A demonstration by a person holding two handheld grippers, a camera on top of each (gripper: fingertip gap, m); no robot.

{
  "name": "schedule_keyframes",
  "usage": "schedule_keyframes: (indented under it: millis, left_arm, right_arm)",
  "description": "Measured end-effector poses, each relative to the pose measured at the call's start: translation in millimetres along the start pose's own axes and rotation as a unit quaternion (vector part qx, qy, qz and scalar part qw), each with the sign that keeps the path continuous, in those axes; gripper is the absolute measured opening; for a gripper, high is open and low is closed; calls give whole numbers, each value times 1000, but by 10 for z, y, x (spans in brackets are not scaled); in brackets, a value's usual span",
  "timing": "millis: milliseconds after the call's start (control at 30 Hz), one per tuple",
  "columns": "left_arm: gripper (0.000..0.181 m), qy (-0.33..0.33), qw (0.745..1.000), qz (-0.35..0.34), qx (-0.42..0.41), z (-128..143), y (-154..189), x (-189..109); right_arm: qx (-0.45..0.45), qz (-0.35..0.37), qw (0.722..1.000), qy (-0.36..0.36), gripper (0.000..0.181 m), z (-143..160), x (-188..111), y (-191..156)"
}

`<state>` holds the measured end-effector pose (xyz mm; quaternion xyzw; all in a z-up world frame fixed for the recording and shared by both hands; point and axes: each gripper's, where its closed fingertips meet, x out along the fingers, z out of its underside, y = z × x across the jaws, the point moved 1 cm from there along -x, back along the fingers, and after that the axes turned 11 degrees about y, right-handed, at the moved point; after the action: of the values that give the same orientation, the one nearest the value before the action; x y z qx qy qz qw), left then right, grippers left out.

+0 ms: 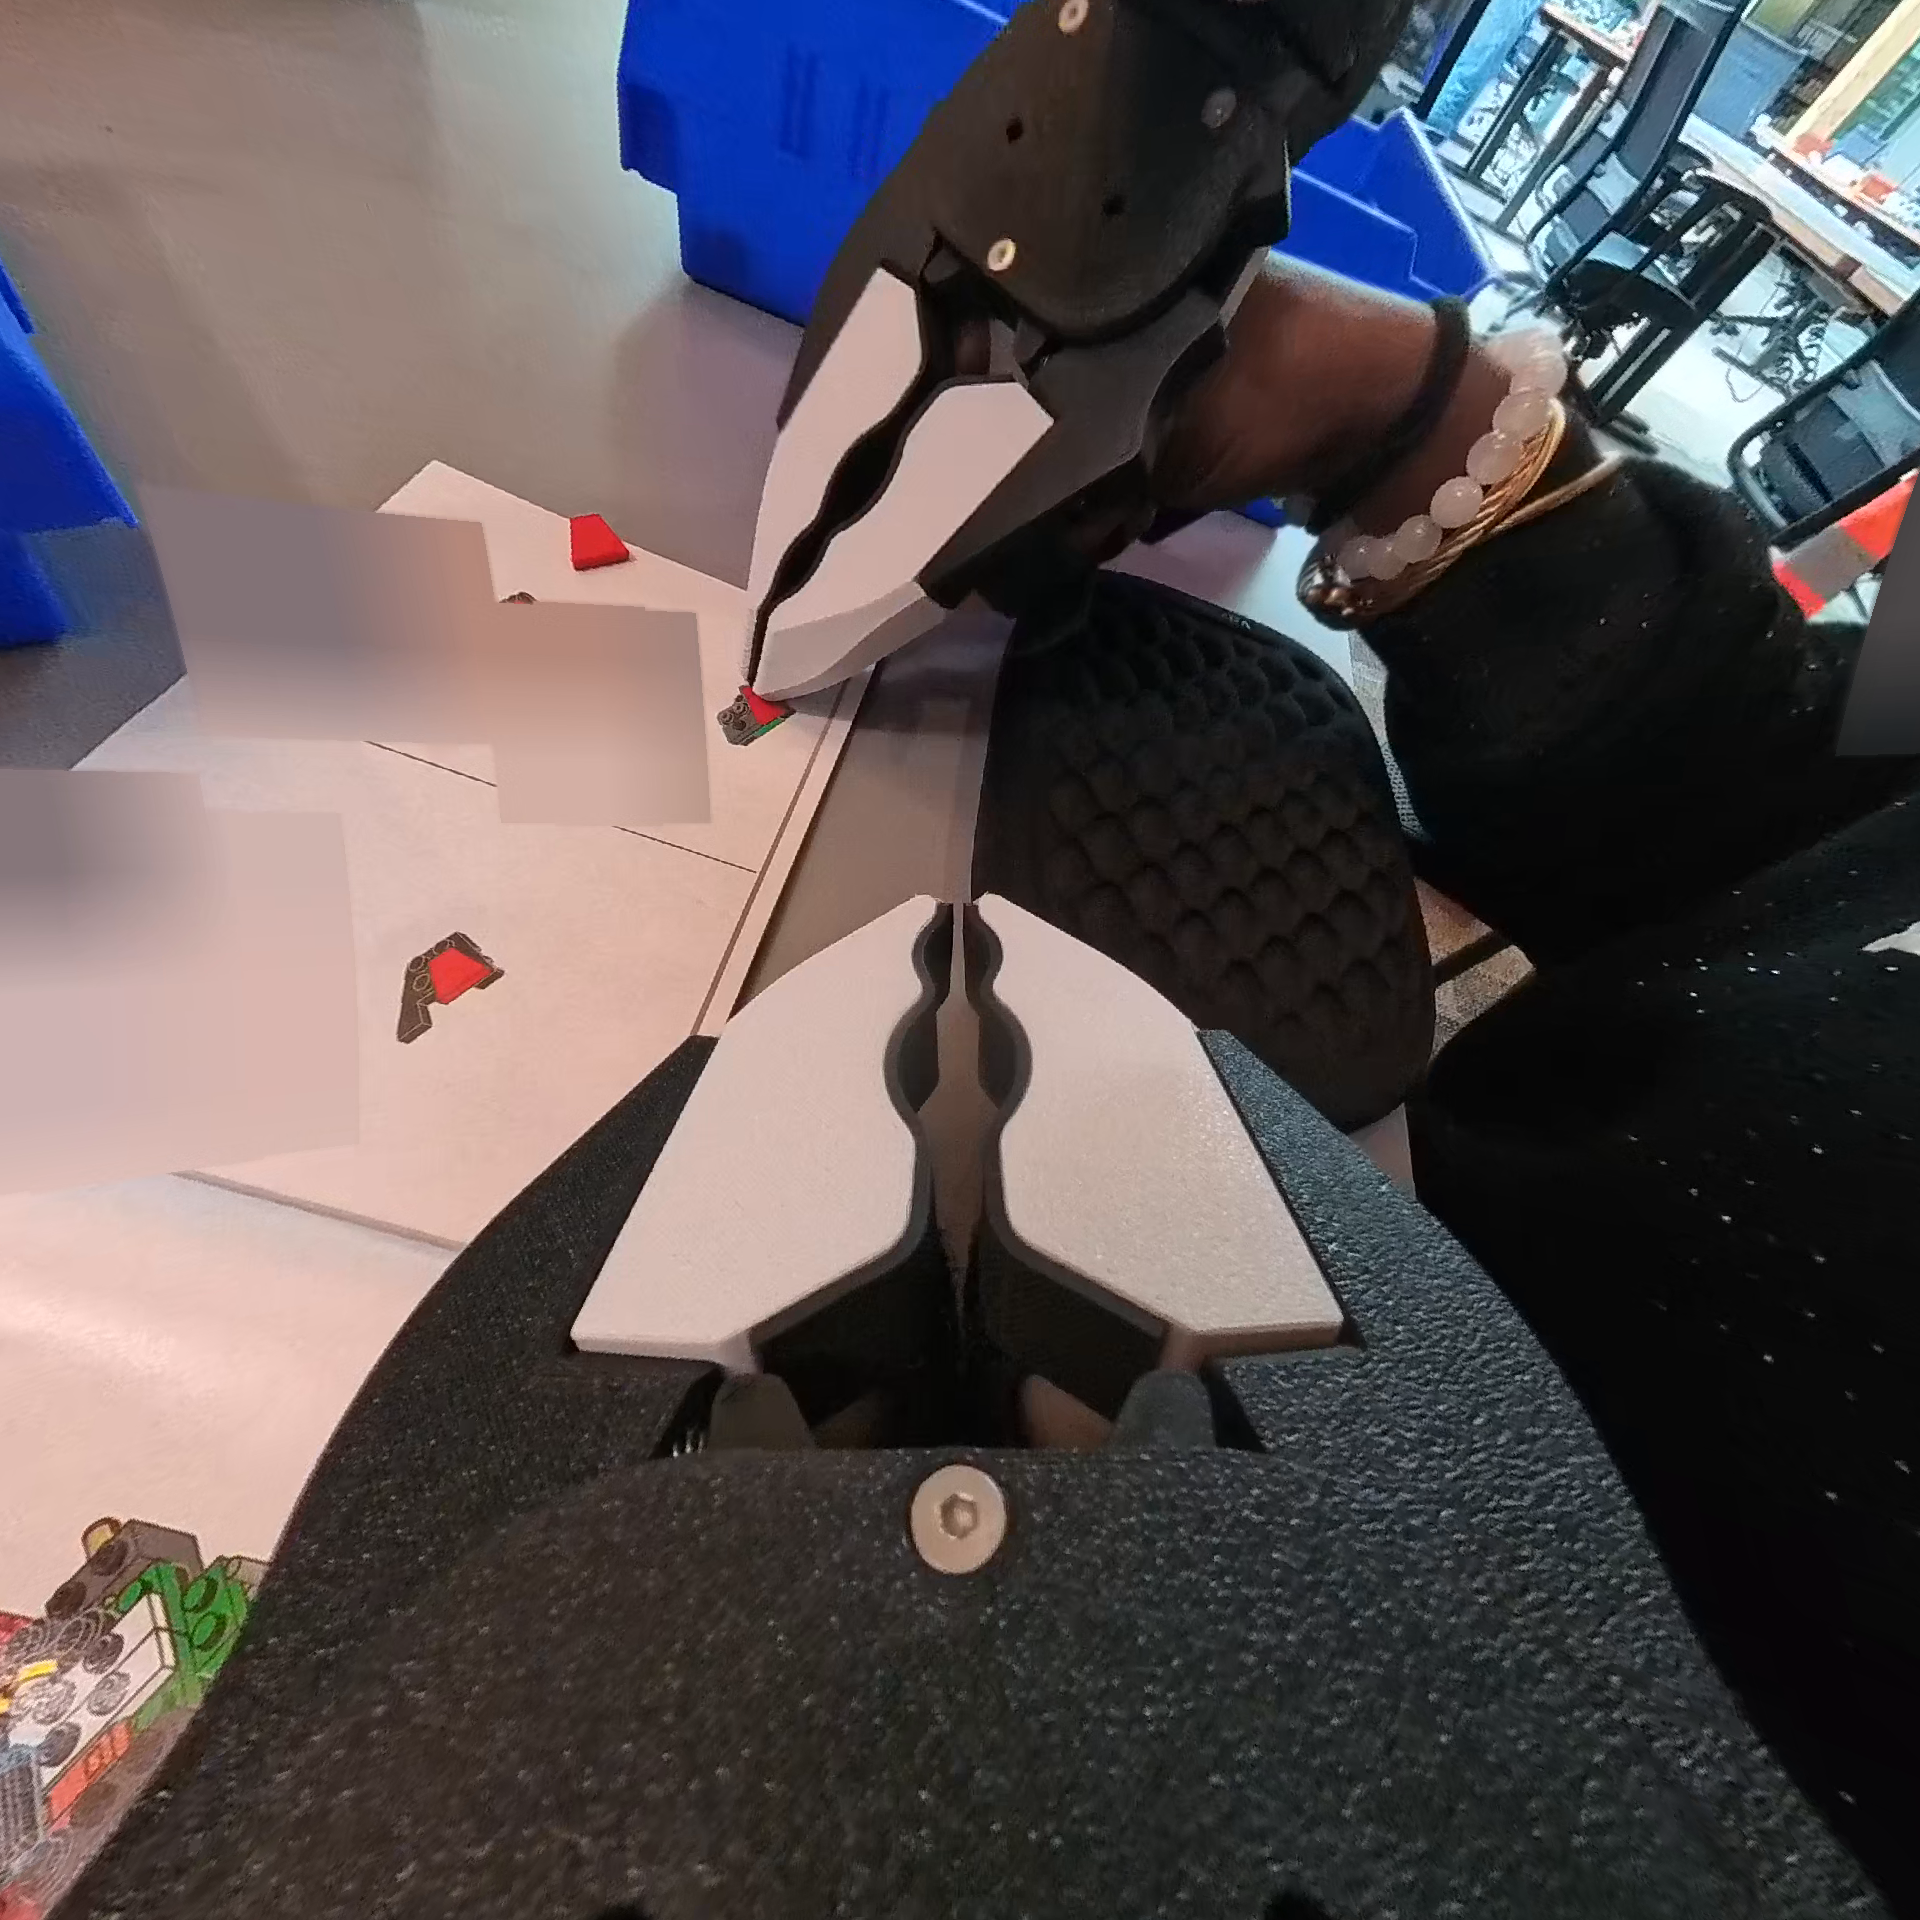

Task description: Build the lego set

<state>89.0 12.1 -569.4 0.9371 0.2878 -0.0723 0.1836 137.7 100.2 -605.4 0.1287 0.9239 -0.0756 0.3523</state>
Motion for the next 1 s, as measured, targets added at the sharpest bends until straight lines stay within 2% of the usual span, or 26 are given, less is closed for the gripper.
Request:
schedule_keyframes:
  millis: [100, 167, 200, 233, 300, 367, 433, 633, 667, 700, 733, 867, 1000]
  left_arm:
    - [1, -2, 1000, 0, 2, 4, 4, 3]
    - [1, -4, 1000, 2, 3, 8, 11, 6]
    - [1, -4, 1000, 3, 3, 7, 13, 5]
    - [1, -2, 1000, 3, 2, 4, 14, 4]
    - [1, -1, 1000, 4, 0, -1, 12, 2]
    - [1, 2, 1000, 4, -2, -8, 10, -2]
    - [1, 5, 1000, 6, -5, -15, 12, -7]
    - [1, 18, 1000, 8, -15, -47, 3, -25]
    - [1, 18, 1000, 8, -16, -46, 1, -24]
    - [2, 16, 1000, 8, -16, -43, 1, -22]
    - [2, 16, 1000, 8, -15, -41, 3, -21]
    - [2, 15, 1000, 6, -8, -39, 12, -19]
    - [2, 18, 1000, 8, -8, -25, 6, -32]
  right_arm:
    - [9, 7, 1000, 10, 0, -1, -2, -1]
    - [-10, 6, 1000, -8, 0, -14, -3, -5]
    - [-17, 2, 1000, -9, 8, -78, -4, -8]
    - [-21, -6, 1000, 6, 23, -202, -11, -17]
    - [-38, -8, 998, 42, 33, -509, -44, 39]
    - [-69, 25, 995, 67, 35, -788, -61, 228]
    - [-87, 39, 993, 71, 29, -963, 0, 408]
    - [-98, -55, 992, 60, 17, -1212, 373, 468]
    - [-101, -88, 990, 44, 12, -1210, 411, 392]
    - [-109, -104, 988, 33, 17, -1219, 444, 339]
    - [-125, -114, 985, 28, 16, -1234, 467, 298]
    - [-152, -201, 968, 16, 15, -1309, 491, 10]
    - [-152, -227, 960, 66, 16, -1587, 367, -9]
